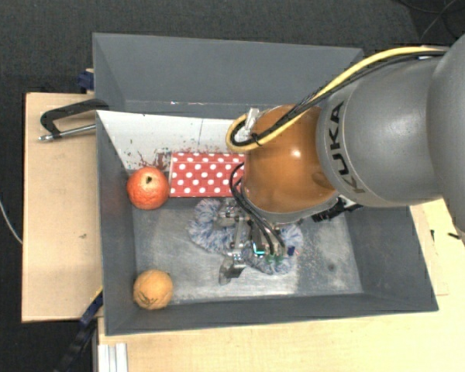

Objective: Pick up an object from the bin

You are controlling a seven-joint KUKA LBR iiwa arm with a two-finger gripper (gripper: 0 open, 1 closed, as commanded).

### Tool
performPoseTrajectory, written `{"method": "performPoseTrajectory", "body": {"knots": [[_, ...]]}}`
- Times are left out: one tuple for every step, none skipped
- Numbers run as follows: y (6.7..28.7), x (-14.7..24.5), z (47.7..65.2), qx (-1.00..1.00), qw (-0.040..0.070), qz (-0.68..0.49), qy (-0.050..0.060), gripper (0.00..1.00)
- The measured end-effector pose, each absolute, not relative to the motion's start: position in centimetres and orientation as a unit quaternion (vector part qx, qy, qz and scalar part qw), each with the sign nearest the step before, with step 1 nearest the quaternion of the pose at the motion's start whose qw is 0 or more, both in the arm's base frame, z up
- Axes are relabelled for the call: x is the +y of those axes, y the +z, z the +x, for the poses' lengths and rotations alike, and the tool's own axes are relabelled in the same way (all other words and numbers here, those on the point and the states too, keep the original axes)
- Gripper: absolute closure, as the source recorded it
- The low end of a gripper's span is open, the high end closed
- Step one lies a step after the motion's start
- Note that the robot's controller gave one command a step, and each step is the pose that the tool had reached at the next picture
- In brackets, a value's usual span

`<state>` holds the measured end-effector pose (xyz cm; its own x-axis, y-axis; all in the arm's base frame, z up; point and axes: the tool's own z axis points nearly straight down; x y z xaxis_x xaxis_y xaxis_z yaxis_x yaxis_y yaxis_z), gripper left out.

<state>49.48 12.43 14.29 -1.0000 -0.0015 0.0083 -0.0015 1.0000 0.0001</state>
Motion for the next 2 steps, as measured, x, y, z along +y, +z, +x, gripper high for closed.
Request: {"method": "performPoseTrajectory", "body": {"knots": [[14.7, 12.4, 49.7, -1.0, 0.0, 0.0, -0.001, 0.0], [7.5, 6.7, 54.8, -1.0, -0.005, 0.031, -0.001, 0.0]]}}
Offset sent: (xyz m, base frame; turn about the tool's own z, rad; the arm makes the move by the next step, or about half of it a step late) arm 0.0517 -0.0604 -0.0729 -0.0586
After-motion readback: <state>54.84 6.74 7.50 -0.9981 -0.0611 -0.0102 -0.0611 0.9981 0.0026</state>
